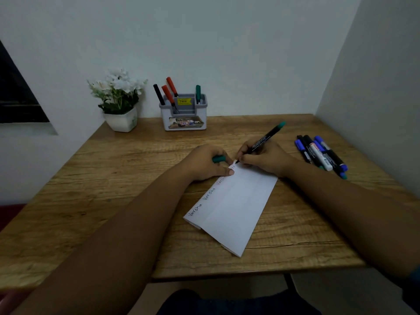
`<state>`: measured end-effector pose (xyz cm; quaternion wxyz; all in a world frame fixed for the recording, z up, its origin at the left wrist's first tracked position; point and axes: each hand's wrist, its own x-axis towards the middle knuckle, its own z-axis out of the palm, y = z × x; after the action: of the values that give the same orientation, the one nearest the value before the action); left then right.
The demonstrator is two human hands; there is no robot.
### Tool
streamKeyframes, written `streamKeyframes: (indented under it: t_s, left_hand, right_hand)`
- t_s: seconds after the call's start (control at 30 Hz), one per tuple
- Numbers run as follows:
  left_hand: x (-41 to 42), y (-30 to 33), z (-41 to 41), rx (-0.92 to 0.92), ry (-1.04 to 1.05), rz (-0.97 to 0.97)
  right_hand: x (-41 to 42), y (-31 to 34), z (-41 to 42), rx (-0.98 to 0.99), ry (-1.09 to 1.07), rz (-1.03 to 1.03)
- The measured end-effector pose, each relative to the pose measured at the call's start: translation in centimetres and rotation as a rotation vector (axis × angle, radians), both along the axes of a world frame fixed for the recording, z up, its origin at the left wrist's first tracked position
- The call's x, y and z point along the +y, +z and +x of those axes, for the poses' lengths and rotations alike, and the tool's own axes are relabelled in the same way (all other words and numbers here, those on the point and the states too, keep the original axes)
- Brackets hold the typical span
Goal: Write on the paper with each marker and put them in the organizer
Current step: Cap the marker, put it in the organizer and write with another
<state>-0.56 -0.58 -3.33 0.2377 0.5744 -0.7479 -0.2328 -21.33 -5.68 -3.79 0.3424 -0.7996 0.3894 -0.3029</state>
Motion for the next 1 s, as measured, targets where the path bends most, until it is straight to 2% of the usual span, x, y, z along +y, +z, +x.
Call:
streamKeyframes:
  t_s: [0.2, 0.5, 0.67, 0.87, 0.93, 1.0]
  left_hand:
    - [-0.02, 0.04, 0.04, -0.018, -0.007, -0.002]
    - [-0.29, -0.01, 0.13, -0.042, -0.017, 0.0]
    - [-0.36, -0.15, 0.18, -0.038, -0.021, -0.009]
    - [-0.37, -0.14, 0.16, -0.039, -0.016, 0.007]
    - [-0.32, -0.1, 0.14, -0.037, -0.018, 0.004]
    - [-0.26, -0.03, 0.12, -0.042, -0.014, 0.005]
  right_hand:
    - [0.29, 0.38, 0.09, 0.098, 0.019, -0.06]
    - [0.16, 0.24, 0.13, 0.094, -0.017, -0.054]
    - [0.09, 0.16, -0.06, 0.029, -0.026, -0.039]
    - [0.09, 0.15, 0.05, 0.111, -0.009, -0.052]
    - [-0.02, 0.1, -0.04, 0.06, -0.031, -0.023]
    - [0.02, 0.12, -0.07, -0.073, -0.053, 0.057]
